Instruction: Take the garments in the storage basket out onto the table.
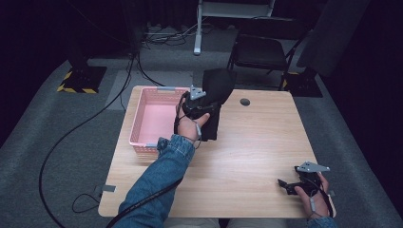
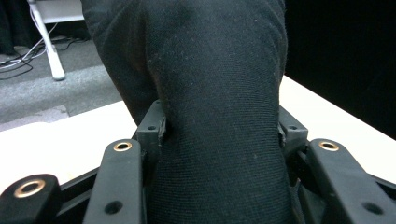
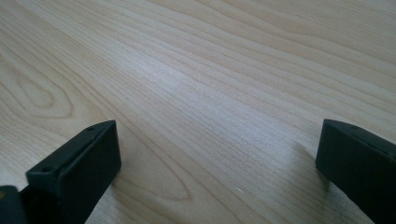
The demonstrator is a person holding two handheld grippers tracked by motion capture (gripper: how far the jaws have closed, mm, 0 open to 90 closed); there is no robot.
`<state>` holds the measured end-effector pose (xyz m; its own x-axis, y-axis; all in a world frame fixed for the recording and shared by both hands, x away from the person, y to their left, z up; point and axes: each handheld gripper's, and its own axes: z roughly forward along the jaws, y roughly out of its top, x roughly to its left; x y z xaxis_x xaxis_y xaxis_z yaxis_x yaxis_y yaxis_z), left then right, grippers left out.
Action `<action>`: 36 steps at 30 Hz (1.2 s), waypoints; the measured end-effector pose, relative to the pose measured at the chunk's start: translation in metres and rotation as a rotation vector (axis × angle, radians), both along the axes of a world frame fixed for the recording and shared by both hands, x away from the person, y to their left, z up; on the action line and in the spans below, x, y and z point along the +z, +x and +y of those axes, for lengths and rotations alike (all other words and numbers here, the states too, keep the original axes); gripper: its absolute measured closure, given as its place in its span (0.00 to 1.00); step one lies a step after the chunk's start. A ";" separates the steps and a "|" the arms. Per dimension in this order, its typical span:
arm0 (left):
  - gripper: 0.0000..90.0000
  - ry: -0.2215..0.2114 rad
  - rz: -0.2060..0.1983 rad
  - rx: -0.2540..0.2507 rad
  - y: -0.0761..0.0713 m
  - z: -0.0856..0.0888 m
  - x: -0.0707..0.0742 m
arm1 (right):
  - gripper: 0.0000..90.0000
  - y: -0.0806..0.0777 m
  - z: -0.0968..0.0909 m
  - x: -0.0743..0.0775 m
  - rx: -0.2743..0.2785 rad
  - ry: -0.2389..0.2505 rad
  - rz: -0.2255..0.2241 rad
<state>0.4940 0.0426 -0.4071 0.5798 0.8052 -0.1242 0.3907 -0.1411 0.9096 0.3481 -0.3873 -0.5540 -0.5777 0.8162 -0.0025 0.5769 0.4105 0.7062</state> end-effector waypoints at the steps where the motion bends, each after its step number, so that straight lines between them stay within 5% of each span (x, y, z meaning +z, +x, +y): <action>1: 0.56 0.004 -0.004 0.003 0.000 -0.001 -0.001 | 0.00 0.000 0.000 0.000 0.000 0.000 0.000; 36: 0.56 0.039 0.015 -0.021 0.009 -0.046 -0.049 | 0.00 0.000 0.000 0.000 0.001 0.000 0.000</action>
